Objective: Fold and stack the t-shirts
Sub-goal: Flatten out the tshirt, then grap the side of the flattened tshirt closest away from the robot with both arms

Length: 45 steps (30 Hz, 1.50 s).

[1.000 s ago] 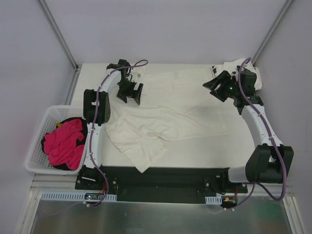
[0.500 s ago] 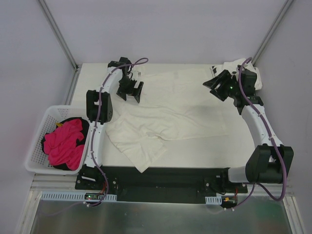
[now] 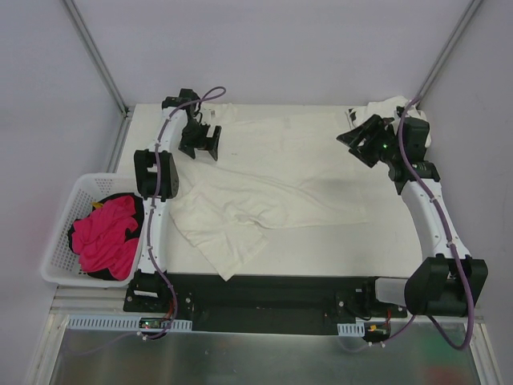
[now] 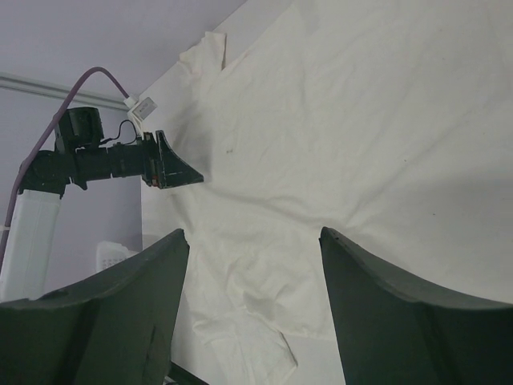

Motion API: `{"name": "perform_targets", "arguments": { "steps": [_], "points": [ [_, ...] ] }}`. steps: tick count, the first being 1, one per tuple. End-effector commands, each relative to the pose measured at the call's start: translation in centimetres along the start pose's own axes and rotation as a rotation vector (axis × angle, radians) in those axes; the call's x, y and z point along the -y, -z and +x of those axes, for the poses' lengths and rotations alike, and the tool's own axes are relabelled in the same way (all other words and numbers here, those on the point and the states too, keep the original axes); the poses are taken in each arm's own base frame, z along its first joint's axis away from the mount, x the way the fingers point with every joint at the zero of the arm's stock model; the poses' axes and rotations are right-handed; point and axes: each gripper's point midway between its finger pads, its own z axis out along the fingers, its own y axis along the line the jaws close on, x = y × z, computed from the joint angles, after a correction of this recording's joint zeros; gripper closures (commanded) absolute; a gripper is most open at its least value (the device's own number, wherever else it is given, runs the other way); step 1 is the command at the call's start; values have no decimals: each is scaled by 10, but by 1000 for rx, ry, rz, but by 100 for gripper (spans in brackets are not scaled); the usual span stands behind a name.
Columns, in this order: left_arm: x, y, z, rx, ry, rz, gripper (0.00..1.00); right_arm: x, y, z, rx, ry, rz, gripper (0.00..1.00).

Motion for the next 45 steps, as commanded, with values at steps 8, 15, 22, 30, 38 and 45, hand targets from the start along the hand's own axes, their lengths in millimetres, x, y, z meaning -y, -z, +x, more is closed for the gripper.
{"name": "perform_targets", "arguments": {
  "steps": [8,15,22,30,38,45],
  "points": [
    [-35,3,-24,106,64,-42,1,8,7,16,-37,39,21,30],
    [-28,22,-40,189,58,-31,1,11,12,23,-56,68,24,30],
    [34,88,-31,301,-14,-41,1,49,-7,50,-127,80,103,30],
    [134,132,18,418,-52,-124,1,74,-15,70,-158,67,160,33],
    [170,150,133,456,33,-24,1,101,1,91,-123,69,235,33],
    [153,121,248,245,85,-18,2,117,17,94,-97,138,345,32]
  ]
}}
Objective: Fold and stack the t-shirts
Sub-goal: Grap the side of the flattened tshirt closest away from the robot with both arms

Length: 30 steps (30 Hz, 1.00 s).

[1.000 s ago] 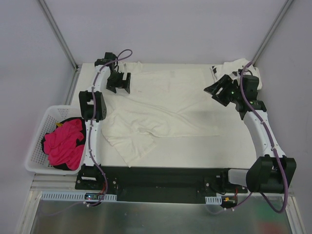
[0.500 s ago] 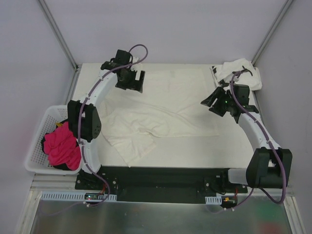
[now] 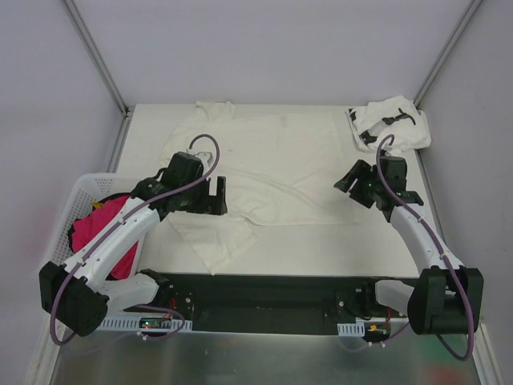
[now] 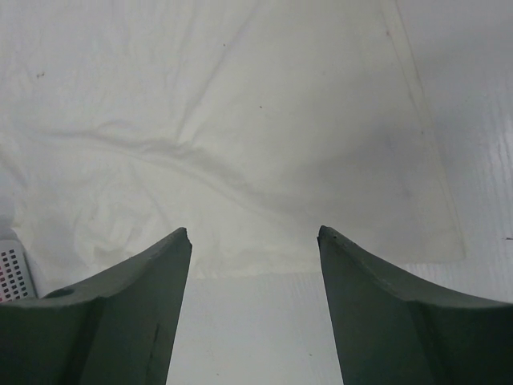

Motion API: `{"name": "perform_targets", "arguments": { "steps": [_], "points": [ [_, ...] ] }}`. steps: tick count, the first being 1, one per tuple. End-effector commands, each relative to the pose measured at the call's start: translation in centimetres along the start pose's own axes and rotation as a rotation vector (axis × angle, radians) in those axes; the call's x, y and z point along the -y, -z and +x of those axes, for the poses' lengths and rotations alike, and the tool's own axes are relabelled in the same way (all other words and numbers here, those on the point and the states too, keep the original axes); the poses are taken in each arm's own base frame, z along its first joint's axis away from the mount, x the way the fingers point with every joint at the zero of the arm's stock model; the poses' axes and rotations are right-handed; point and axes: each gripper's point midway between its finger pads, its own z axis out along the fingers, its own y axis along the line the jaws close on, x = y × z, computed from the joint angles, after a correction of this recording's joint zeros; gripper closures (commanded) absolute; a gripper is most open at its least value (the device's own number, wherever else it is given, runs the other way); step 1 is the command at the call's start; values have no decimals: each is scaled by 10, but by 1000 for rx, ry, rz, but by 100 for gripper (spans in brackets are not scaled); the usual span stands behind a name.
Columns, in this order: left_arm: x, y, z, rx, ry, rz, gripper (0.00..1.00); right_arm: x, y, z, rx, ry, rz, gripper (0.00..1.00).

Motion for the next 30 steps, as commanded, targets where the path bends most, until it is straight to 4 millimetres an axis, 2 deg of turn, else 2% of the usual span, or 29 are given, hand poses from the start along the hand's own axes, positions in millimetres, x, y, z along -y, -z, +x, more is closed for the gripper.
{"name": "perform_targets", "arguments": {
  "steps": [1,2,5,6,9,13,16,18,23,26,30],
  "points": [
    [-7,-2,55,-162,53,-42,3,5,12,-5,51,56,49,32],
    [-8,-1,73,-222,21,-68,3,4,14,-3,52,60,43,32],
    [-16,0,101,-320,-27,-131,3,5,20,-2,66,66,44,32],
    [-13,-1,109,-348,-53,-149,3,6,22,-2,69,70,51,32],
    [-3,-2,129,-442,-124,-157,4,4,26,-5,85,76,51,32],
    [-8,3,154,-570,-188,-255,9,-1,31,-8,91,72,40,33],
    [-3,8,170,-618,-209,-279,8,-5,33,-10,96,69,25,35],
    [-3,8,176,-617,-194,-299,8,-6,34,-10,96,70,20,37],
    [-1,-8,182,-542,-173,-317,9,-10,37,-10,101,68,1,39],
    [-6,-18,187,-506,-156,-345,10,-12,39,-10,104,71,-8,40],
    [-22,-30,204,-514,-148,-411,11,-12,45,-9,116,81,-12,40]
  ]
}}
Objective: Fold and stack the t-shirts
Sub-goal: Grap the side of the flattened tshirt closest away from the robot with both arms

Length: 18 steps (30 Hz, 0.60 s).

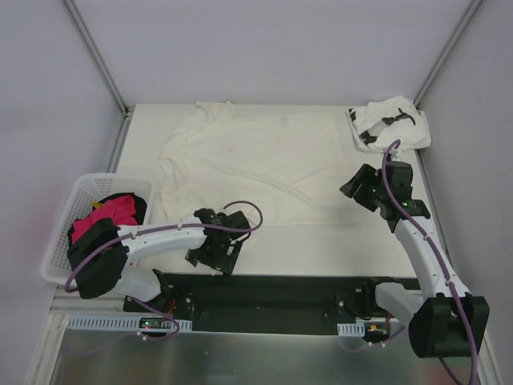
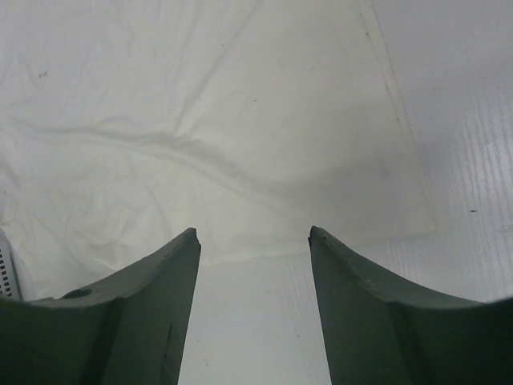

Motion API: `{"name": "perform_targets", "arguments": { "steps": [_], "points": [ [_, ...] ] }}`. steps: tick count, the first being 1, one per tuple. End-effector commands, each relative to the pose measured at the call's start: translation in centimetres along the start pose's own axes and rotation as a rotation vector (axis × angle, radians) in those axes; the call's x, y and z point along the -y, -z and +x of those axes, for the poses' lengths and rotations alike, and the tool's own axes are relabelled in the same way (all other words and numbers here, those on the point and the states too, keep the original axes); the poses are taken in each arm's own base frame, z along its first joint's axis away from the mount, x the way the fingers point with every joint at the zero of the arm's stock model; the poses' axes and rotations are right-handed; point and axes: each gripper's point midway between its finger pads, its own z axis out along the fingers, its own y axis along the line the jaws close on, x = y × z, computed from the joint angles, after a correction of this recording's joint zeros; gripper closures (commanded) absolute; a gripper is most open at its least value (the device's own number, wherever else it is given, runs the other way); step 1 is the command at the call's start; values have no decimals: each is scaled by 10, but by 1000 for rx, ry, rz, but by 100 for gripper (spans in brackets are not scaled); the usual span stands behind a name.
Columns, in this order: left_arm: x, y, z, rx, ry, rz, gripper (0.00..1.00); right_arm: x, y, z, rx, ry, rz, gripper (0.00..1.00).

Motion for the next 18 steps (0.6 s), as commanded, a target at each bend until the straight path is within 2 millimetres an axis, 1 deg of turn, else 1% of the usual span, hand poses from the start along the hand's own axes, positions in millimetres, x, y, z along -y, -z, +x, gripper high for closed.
{"name": "perform_targets", "arguments": {
  "steps": [1,2,6,9,13,18],
  "points": [
    [-6,-20,0,33,68,-76,12,-12,15,-10,46,25,-38,40],
    [-7,-23,1,31,69,-85,12,-11,18,-11,59,29,-38,40],
    [1,-35,-2,33,44,-94,13,-10,21,-11,67,33,-36,41],
    [3,-39,-7,45,9,-114,16,-9,20,-9,64,33,-32,41],
    [4,-39,-12,65,-17,-120,19,-8,18,-6,49,31,-30,42],
    [1,-31,-15,102,-23,-104,24,-8,19,-8,55,34,-30,42]
  ]
}}
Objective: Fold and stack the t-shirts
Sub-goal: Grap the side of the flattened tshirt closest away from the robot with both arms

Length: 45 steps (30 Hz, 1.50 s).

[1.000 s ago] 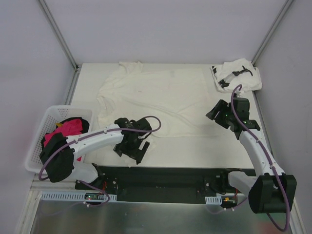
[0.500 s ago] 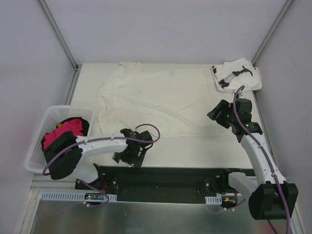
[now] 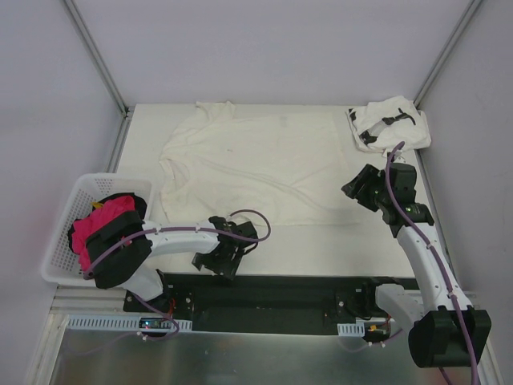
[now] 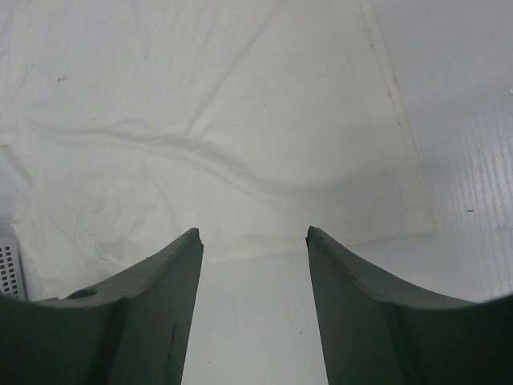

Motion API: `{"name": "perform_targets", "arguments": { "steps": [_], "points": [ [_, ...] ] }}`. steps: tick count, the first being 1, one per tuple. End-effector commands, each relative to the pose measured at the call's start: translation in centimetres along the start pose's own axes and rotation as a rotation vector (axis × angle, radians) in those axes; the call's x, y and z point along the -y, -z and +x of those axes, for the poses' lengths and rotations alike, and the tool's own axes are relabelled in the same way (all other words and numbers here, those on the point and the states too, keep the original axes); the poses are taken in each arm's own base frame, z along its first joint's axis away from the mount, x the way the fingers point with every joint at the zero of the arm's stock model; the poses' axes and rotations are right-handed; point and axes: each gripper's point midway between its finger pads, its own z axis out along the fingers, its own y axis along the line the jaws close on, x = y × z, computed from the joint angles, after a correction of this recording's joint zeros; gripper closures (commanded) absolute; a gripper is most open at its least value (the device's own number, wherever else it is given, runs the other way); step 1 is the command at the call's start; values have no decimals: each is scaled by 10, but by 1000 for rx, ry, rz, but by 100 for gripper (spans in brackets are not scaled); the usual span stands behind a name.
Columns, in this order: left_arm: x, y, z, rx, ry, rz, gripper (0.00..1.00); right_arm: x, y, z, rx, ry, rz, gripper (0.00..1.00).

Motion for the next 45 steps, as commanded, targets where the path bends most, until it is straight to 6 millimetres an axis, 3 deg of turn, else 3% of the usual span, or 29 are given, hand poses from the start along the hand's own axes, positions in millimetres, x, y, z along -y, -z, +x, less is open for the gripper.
{"name": "perform_targets", "arguments": {
  "steps": [1,8,15,27,34,36,45],
  "points": [
    [-2,7,-19,109,5,-2,25,-2,2,-2,8,18,-3,43],
    [-8,15,-28,144,-6,-38,28,-5,-3,-1,-8,8,-20,44],
    [-10,15,-29,141,-8,-61,42,-5,-8,2,-21,8,-27,47],
    [-12,5,-34,118,-38,-123,43,-9,-6,0,-12,15,-47,51],
    [-11,2,-39,118,-43,-148,49,-9,-6,-1,-9,23,-48,53],
    [-11,2,-39,117,-42,-151,62,-8,-7,1,-14,25,-45,53],
    [-11,1,-41,117,-58,-157,75,-7,-10,3,-19,18,-47,55]
  ]
}}
